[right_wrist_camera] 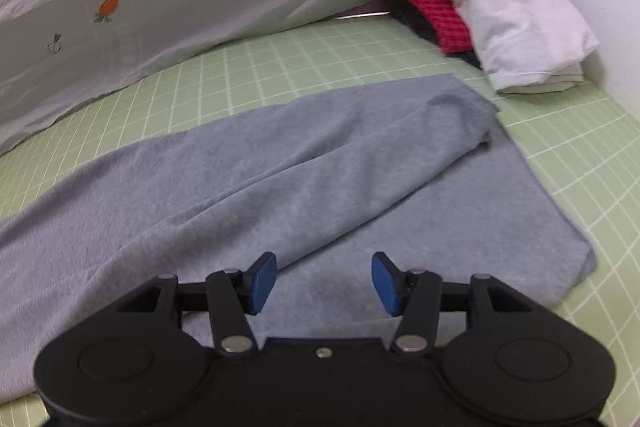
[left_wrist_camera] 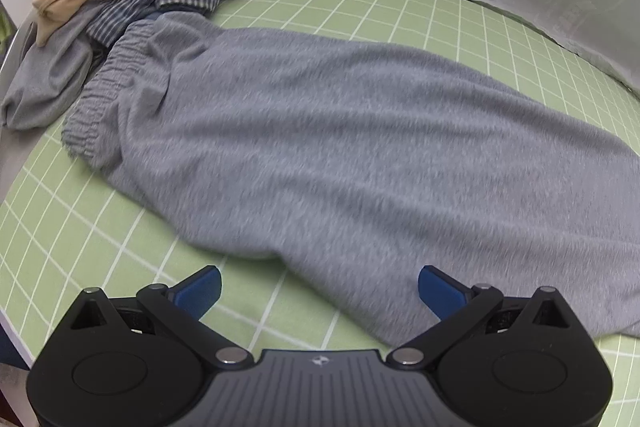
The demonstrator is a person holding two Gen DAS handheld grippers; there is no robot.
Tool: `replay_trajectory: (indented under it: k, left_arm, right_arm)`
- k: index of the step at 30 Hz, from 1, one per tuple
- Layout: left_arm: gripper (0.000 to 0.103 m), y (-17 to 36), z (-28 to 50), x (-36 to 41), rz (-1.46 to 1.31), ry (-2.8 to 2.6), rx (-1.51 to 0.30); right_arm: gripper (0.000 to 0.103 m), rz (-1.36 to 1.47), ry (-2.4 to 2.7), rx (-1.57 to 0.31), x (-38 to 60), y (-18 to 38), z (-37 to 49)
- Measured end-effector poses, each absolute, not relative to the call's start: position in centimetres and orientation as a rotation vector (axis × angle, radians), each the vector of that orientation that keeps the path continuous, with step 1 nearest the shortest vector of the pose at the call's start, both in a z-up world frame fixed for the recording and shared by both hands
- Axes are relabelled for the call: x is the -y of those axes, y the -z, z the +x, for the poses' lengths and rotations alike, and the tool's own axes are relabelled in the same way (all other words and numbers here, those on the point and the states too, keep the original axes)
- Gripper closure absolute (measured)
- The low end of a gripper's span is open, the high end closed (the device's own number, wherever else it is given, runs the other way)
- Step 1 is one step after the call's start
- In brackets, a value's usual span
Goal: Fold clothes
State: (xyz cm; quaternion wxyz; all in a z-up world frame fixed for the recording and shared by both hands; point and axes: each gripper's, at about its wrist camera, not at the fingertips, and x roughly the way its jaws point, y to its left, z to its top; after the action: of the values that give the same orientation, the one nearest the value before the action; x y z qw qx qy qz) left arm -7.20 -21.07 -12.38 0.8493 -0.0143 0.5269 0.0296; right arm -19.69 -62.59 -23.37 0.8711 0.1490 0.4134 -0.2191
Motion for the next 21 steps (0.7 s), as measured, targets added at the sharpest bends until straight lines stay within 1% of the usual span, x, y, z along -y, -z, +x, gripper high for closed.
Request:
replay_trajectory:
  k: [1, 2, 4, 8, 17, 21]
  left_arm:
    - [0.000, 12.4, -7.4, 20.8, -0.028, -0.060, -1.109]
    - [0.000, 12.3, -7.6, 20.6, -0.029, -0.058, -1.107]
    - [0.000, 12.2, -7.9, 20.1, -0.029, -0.052, -1.103]
    - [0.000, 12.2, -8.3, 19.4, -0.032, -0.042, -1.103]
    - [0.000, 12.4, -8.0, 19.3, -0.016, -0.003, -1.104]
    - [0.000, 12.2, -7.9, 19.8, 0.006, 0.029, -1.097]
  right_arm:
    - [0.050, 0.320, 0.435, -0.886, 62.2, 23.9, -19.3]
    - [0.046, 0.317, 0.422, -0.897, 61.8, 24.3, -19.2]
    - [0.044, 0.260, 0.407, -0.910, 60.8, 24.7, -19.3]
    - [0.043, 0.209, 0.369, -0.937, 59.2, 24.7, -20.8]
    - [0.042, 0.215, 0.371, -0.990, 57.9, 24.4, -24.1]
    - [0.045, 0.257, 0.398, -1.006, 57.9, 24.0, -24.2]
